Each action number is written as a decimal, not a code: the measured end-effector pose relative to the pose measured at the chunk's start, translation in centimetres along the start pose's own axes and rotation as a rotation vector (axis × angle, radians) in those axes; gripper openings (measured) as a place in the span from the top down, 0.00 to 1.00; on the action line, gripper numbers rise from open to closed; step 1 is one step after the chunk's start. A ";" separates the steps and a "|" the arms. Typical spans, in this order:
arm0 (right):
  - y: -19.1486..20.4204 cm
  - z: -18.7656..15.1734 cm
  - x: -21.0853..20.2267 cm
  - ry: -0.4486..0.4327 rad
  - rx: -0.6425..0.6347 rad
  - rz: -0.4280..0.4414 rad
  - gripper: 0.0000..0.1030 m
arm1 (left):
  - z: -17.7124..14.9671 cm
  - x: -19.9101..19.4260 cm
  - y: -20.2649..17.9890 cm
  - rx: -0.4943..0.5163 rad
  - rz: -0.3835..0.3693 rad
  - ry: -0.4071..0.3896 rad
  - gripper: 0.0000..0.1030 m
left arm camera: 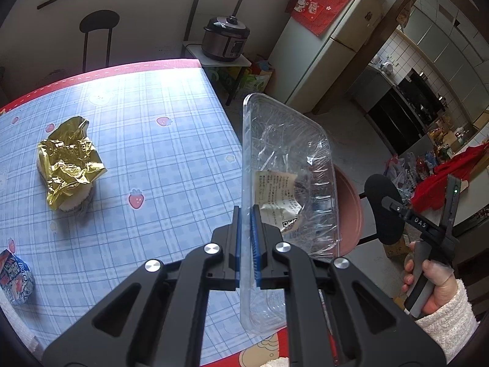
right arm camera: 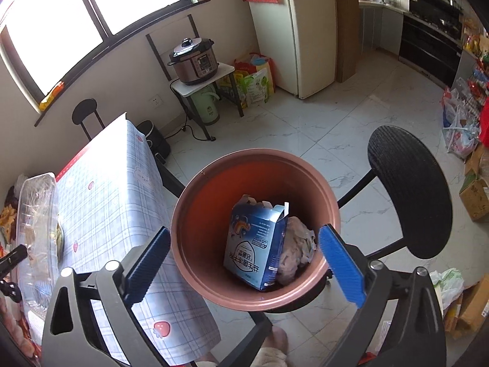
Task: Collect trash
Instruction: 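Carry the box into the bin and open the right tool while the left tool carries the container, then lower the clear plastic container into the bin and open the left tool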
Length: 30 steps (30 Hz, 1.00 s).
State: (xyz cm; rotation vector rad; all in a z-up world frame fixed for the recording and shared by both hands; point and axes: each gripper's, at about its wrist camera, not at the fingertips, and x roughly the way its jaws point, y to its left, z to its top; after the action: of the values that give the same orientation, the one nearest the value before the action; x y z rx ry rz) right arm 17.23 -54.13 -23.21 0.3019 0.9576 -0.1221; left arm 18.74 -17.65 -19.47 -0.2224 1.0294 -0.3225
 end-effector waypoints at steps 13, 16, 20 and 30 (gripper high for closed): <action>0.4 -0.9 -8.0 -0.142 0.008 -0.064 0.05 | 0.8 2.0 -3.5 0.075 -0.102 0.027 0.90; -0.1 -1.0 -8.9 -0.153 0.017 -0.068 0.05 | 1.0 2.9 -4.6 0.096 -0.112 0.043 0.90; -1.1 -1.2 -9.3 -0.150 0.032 -0.071 0.05 | 1.4 4.9 -6.7 0.125 -0.104 0.058 0.90; -6.6 -2.0 -9.7 -0.127 0.130 -0.118 0.05 | 1.7 14.8 -13.4 0.183 -0.069 0.164 0.90</action>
State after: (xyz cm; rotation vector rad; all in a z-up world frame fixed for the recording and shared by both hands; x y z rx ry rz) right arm 8.53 -60.03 -17.67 0.3536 0.8424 -0.3088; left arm 25.08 -35.47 -26.04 -0.0667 1.1484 -0.5017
